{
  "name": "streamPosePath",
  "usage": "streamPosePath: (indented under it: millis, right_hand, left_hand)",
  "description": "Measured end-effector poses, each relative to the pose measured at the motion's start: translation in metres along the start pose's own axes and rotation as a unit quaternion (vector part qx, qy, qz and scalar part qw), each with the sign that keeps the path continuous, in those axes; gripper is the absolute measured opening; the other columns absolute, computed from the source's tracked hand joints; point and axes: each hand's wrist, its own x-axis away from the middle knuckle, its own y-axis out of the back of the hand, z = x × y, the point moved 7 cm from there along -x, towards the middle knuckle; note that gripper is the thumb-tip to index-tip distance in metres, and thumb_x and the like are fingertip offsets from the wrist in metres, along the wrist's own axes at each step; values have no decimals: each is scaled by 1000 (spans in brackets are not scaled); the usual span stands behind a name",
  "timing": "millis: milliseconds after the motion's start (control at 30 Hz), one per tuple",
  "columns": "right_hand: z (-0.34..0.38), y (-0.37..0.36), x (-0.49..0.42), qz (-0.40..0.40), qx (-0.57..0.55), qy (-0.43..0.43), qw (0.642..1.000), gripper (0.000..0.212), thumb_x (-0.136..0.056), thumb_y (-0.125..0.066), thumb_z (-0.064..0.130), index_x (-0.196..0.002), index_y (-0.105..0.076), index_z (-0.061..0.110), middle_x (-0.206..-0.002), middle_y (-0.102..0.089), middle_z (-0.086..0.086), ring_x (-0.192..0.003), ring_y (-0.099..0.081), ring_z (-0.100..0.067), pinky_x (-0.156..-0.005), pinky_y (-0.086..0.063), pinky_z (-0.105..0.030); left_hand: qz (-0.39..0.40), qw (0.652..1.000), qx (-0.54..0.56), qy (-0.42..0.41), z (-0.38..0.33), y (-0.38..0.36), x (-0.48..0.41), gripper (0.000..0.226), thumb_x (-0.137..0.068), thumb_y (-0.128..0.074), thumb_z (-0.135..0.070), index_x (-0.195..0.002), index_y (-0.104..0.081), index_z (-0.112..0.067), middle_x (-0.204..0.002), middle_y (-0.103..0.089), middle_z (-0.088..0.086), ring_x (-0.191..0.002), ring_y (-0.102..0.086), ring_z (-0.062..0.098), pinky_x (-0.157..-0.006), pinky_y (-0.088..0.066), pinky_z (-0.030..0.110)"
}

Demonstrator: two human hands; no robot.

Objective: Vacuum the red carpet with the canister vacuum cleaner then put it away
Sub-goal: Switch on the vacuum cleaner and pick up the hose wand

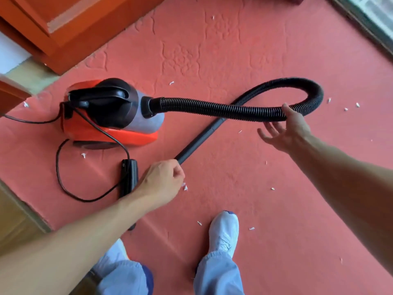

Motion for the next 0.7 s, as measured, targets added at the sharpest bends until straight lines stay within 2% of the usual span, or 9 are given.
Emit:
streamPosePath:
  millis: [133, 200, 333, 400, 467, 500, 533, 633, 700]
  right_hand:
    - [8, 5, 16, 97, -3, 3, 995, 22, -84, -70, 18, -100, -57, 13, -102, -67, -9, -101, -67, -22, -84, -57, -42]
    - [10, 9, 36, 147, 37, 10, 988, 18, -85, -70, 16, -98, -57, 12, -97, -68, -8, -101, -67, -21, -89, -56, -41]
    - [9, 4, 97, 261, 170, 32, 950, 16, -84, -70, 19, -98, -64, 14, -102, -71, -2, -100, -65, -15, -95, -52, -38]
    - [5, 3, 125, 269, 217, 56, 937, 26, -83, -71, 19, -106, -67, 10, -107, -71, -4, -101, -64, -16, -92, -51, -39]
    - [2, 1, 153, 258, 241, 94, 931, 21, -83, -73, 16, -104, -69, 11, -101, -70, -3, -99, -63, -18, -85, -52, -40]
    - [1, -3, 168, 257, 255, 116, 925, 17, -81, -74, 16, -98, -69, 15, -97, -70, -2, -96, -64, -17, -82, -52, -40]
    - [0, -9, 183, 258, 273, 135, 917, 18, -77, -76, 18, -94, -69, 18, -92, -71, 1, -91, -65, -15, -79, -53, -38]
    - [-3, -29, 221, 268, 318, 163, 894, 27, -68, -68, 26, -94, -68, 20, -78, -71, 16, -72, -63, 2, -65, -49, -18]
    - [-4, -39, 235, 275, 324, 157, 892, 27, -72, -67, 26, -99, -69, 20, -85, -73, 15, -82, -67, -1, -69, -52, -20]
  left_hand:
    - [-58, 997, 22, -39, -49, 7, -4, 20, -90, -51, -5, -85, -67, -15, -80, -58, -10, -70, -60, 14, -56, -36, 18]
    - [-86, 993, 28, -70, -76, 12, -3, 20, -87, -53, -1, -88, -68, -15, -90, -56, -6, -80, -52, 15, -65, -30, 19]
    - [-122, 977, 65, -161, -145, 37, 15, 17, -84, -56, 1, -89, -67, -12, -96, -58, 2, -92, -58, 23, -83, -42, 30]
    - [-143, 967, 78, -195, -179, 55, 28, 13, -85, -58, -5, -87, -63, -17, -93, -54, -3, -98, -56, 23, -87, -42, 31]
    - [-145, 964, 93, -204, -209, 71, 38, 6, -89, -59, -15, -88, -59, -21, -93, -54, -7, -99, -55, 18, -90, -43, 30]
    - [-125, 967, 97, -202, -222, 75, 42, 2, -91, -59, -22, -91, -60, -21, -94, -57, -7, -99, -57, 17, -91, -45, 32]
    - [-85, 973, 94, -192, -235, 77, 46, 11, -94, -59, -31, -94, -61, -20, -96, -62, -6, -99, -59, 17, -91, -47, 34]
    - [62, 983, 27, -172, -264, 70, 58, 38, -92, -56, -59, -99, -64, -23, -95, -71, 0, -90, -66, 22, -85, -53, 37]
    - [91, 979, -4, -181, -277, 76, 65, 40, -85, -64, -61, -94, -63, -23, -89, -73, 1, -85, -70, 23, -82, -56, 39]
